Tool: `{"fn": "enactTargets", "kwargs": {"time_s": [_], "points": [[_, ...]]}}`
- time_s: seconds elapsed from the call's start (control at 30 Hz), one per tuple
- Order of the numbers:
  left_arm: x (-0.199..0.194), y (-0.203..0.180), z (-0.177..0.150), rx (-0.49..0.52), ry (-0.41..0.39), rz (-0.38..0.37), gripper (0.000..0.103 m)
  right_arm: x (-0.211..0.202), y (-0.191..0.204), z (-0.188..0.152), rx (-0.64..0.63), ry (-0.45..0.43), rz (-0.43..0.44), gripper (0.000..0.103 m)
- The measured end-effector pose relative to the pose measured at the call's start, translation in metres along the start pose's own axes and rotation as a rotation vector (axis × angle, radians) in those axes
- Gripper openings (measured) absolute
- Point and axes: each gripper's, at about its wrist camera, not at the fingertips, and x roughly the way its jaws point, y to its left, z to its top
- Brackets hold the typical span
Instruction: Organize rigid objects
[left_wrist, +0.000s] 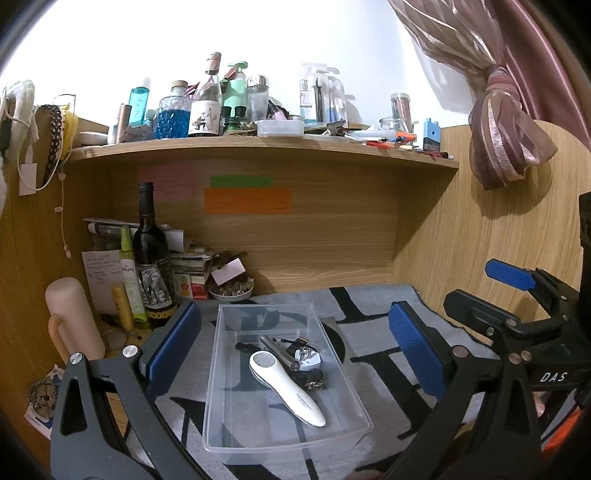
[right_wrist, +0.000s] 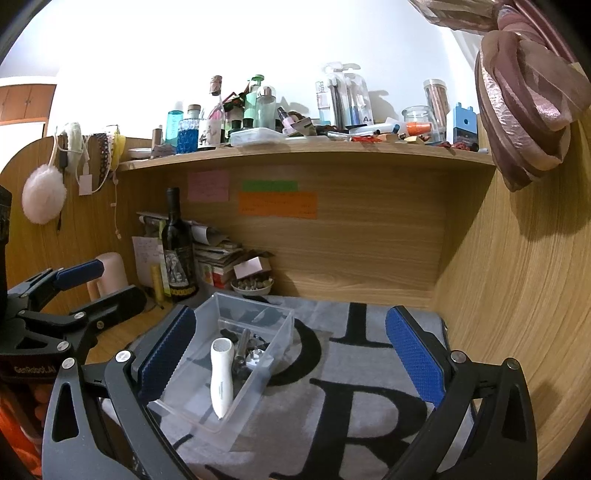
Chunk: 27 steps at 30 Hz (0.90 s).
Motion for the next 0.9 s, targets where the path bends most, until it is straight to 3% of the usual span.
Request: {"fn": "enactTargets", "kwargs": {"time_s": [0.9], "points": [[0.0000,0.0026,-0.0004,-0.007,0.000,-0.007,0.103,0.0031,0.0050,0.0015,0.008,0.006,-0.006,0.103]]}}
